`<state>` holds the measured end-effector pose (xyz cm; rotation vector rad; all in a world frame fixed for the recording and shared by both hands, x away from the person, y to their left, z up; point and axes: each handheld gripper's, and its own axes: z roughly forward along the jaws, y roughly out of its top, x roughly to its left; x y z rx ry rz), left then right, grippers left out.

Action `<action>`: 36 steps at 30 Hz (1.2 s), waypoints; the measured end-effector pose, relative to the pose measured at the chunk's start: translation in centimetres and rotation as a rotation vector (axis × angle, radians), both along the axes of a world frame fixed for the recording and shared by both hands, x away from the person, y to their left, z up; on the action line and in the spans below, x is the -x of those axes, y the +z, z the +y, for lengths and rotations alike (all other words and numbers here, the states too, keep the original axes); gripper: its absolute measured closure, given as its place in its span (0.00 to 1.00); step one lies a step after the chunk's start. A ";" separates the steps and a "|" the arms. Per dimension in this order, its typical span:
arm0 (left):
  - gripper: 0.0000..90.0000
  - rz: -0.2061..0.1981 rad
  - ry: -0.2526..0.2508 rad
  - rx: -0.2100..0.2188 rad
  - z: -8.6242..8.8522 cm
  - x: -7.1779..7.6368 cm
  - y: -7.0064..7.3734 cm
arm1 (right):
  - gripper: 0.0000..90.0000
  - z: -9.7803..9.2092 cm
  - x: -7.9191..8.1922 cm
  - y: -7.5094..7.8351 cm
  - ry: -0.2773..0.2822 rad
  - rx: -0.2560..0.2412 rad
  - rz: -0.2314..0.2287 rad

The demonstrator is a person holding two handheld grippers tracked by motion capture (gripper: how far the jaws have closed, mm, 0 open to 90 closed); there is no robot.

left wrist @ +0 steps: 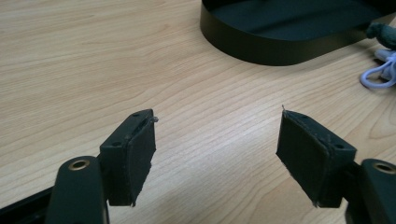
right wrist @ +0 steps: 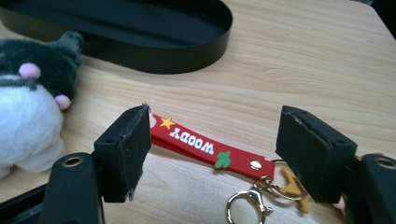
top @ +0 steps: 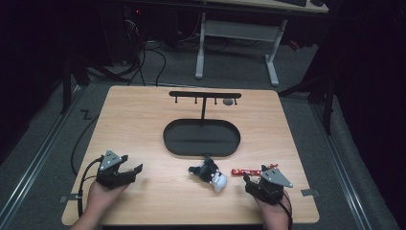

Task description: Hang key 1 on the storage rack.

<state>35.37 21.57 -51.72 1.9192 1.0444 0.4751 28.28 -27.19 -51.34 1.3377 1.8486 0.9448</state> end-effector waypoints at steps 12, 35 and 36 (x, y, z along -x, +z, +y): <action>0.32 0.006 -0.037 -0.047 -1.6 0.1 -0.5 | 0.27 -0.6 0.4 0.1 0.034 -0.029 -0.017; 0.32 0.007 -0.051 -0.069 -1.8 0.4 -0.8 | 0.23 0.2 -0.1 0.1 0.068 -0.042 0.032; 0.32 0.007 -0.052 -0.069 -1.8 0.4 -0.8 | 0.22 0.3 -0.1 0.1 0.074 -0.035 0.032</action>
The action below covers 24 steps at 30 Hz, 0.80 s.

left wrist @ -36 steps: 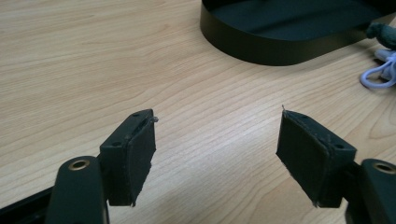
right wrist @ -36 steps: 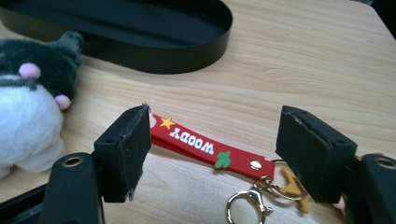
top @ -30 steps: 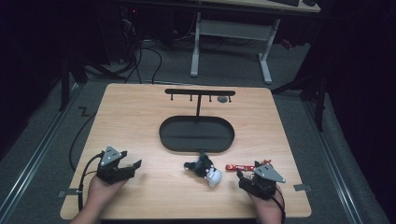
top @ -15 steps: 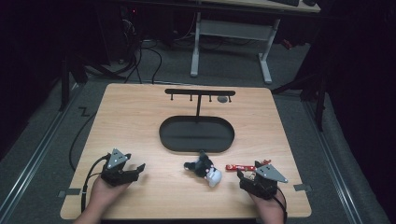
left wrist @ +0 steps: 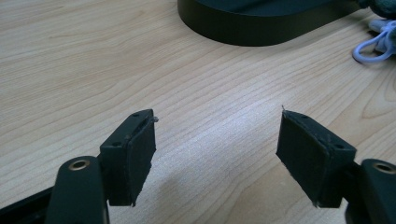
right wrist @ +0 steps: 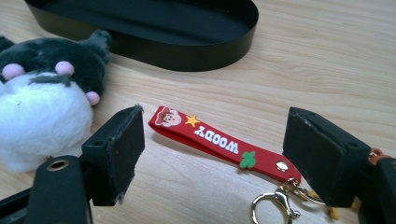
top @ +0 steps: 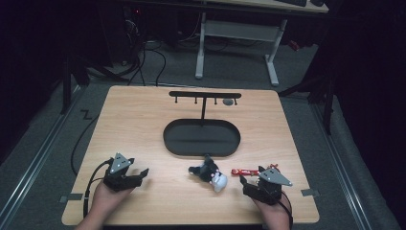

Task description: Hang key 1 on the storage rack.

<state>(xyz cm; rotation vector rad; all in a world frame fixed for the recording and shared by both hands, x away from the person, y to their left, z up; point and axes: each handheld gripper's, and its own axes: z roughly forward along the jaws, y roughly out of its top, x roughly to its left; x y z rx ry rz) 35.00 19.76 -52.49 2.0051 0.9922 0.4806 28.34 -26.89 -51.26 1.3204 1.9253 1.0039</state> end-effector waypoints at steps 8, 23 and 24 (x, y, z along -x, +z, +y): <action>0.31 -0.004 -0.024 -0.007 -0.4 0.1 0.0 | 0.21 1.0 0.0 0.0 0.048 0.015 0.025; 0.33 -0.022 -0.084 -0.006 -0.7 0.3 0.5 | 0.18 2.2 -1.4 1.8 0.088 0.078 0.210; 0.33 -0.023 -0.093 0.000 -0.8 0.4 0.5 | 0.18 2.1 -1.4 1.9 0.090 0.089 0.218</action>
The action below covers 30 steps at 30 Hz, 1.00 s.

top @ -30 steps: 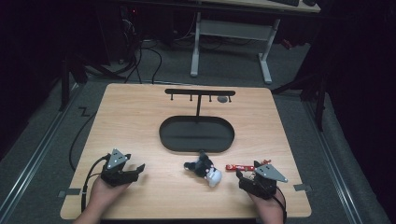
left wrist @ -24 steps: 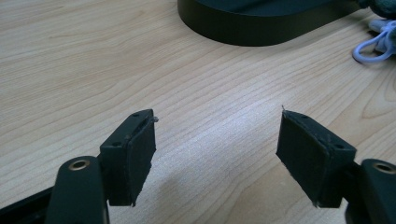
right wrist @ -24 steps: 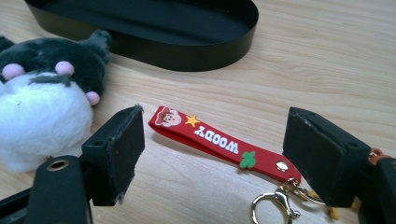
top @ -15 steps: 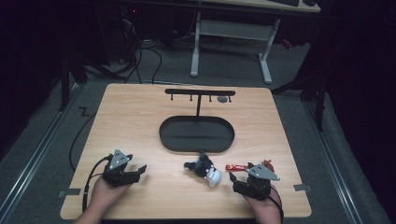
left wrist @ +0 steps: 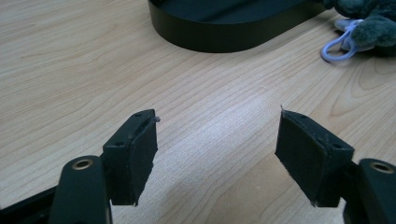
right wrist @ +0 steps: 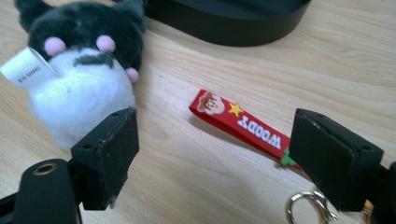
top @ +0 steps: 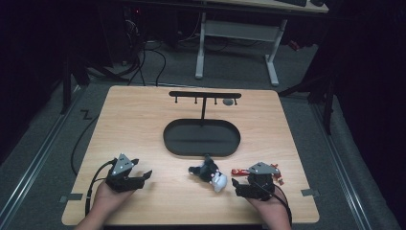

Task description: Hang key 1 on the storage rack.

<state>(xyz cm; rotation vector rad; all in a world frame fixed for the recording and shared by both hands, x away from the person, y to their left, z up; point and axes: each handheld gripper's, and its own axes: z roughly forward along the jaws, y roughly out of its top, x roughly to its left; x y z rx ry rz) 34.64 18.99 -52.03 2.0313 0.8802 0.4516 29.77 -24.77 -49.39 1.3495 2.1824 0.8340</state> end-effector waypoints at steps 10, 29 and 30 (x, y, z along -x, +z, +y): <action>0.29 -0.001 -0.040 -0.014 -0.4 0.3 0.0 | 0.18 0.0 0.0 0.3 -0.002 0.041 0.085; 0.28 0.005 -0.057 -0.049 -0.6 0.4 -0.3 | 0.19 0.2 0.8 0.5 0.056 0.127 0.247; 0.28 0.007 -0.059 -0.050 -0.6 0.4 -0.3 | 0.19 0.2 0.9 0.6 0.060 0.133 0.254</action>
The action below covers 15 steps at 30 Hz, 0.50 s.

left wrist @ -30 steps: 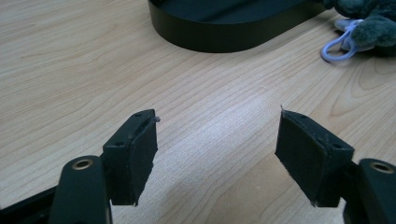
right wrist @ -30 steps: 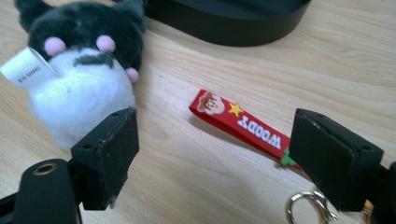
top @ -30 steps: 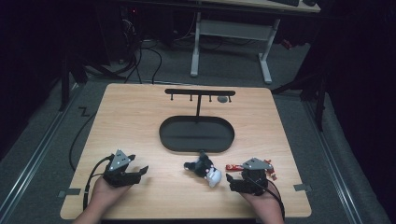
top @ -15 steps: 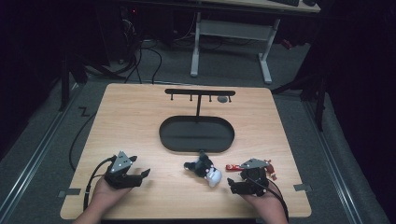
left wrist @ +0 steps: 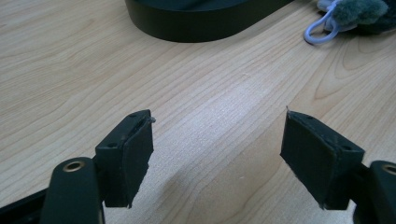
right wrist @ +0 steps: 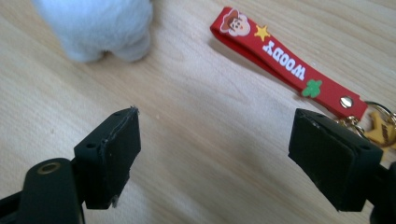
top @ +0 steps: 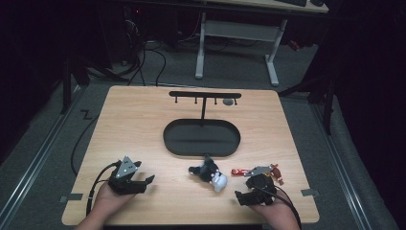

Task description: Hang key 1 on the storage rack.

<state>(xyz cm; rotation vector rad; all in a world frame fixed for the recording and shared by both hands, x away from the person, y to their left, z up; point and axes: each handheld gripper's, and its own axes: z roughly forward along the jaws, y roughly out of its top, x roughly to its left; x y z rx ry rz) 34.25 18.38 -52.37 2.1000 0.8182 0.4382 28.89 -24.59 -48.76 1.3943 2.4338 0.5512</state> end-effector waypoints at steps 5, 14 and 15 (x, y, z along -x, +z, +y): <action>0.28 -0.002 -0.011 -0.010 -0.2 0.1 -0.1 | 0.21 -0.5 0.2 0.7 0.011 0.019 0.045; 0.28 -0.002 -0.022 -0.021 -0.3 0.1 -0.1 | 0.29 -2.1 0.5 1.9 0.003 0.042 0.111; 0.28 -0.002 -0.023 -0.022 -0.3 0.1 -0.1 | 0.30 -2.3 0.5 2.0 -0.003 0.032 0.119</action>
